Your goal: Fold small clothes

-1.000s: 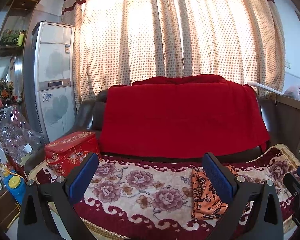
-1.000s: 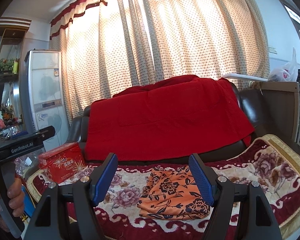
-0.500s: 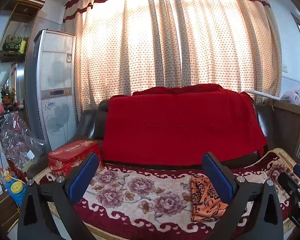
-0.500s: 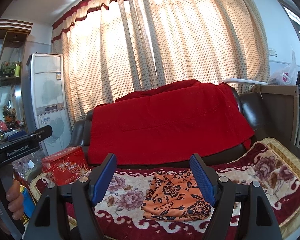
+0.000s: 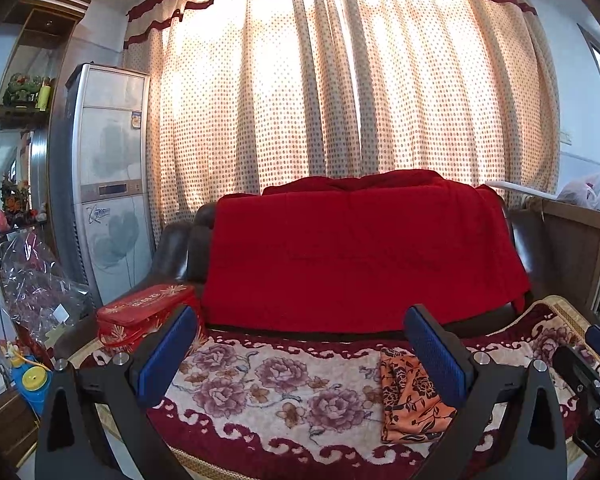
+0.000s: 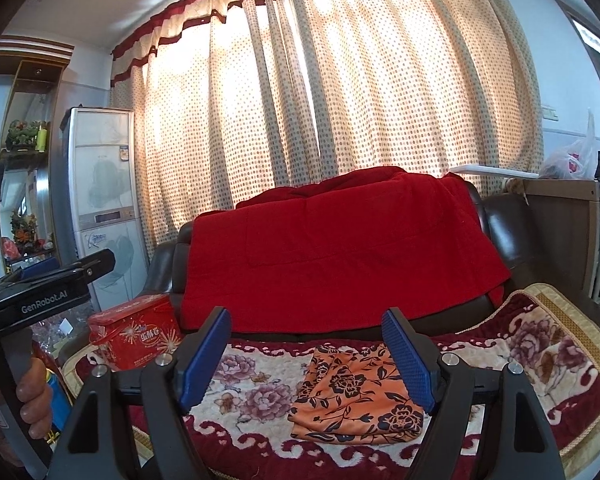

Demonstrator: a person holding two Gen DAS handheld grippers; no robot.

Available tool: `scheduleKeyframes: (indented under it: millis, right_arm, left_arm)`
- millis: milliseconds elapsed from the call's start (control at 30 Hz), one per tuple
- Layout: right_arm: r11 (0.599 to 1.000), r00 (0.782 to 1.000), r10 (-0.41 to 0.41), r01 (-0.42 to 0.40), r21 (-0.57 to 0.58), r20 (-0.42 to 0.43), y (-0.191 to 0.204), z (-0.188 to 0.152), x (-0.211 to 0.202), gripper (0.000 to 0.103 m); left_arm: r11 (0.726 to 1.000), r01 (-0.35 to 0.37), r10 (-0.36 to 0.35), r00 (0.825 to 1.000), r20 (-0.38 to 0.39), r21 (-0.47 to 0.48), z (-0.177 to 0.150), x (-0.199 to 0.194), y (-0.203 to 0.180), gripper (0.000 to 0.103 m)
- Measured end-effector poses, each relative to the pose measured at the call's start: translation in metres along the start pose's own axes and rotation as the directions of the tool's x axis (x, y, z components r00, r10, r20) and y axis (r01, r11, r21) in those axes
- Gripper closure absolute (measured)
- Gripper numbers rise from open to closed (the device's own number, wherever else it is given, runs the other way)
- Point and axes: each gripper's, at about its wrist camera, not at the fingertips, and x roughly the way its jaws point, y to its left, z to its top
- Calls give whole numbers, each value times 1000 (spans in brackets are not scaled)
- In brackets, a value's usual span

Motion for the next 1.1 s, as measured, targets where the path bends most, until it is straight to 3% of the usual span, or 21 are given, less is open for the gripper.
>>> scheduleKeyframes:
  millis: [600, 1100]
  right_arm:
    - [999, 998, -29, 30, 17, -51, -11, -12, 15, 22]
    - [998, 992, -60, 59, -14, -109, -10, -19, 52, 22]
  left_arm:
    - [1000, 29, -29, 999, -41, 6, -10, 16, -6, 0]
    - [998, 67, -66, 993, -103, 8, -22, 65, -14, 0]
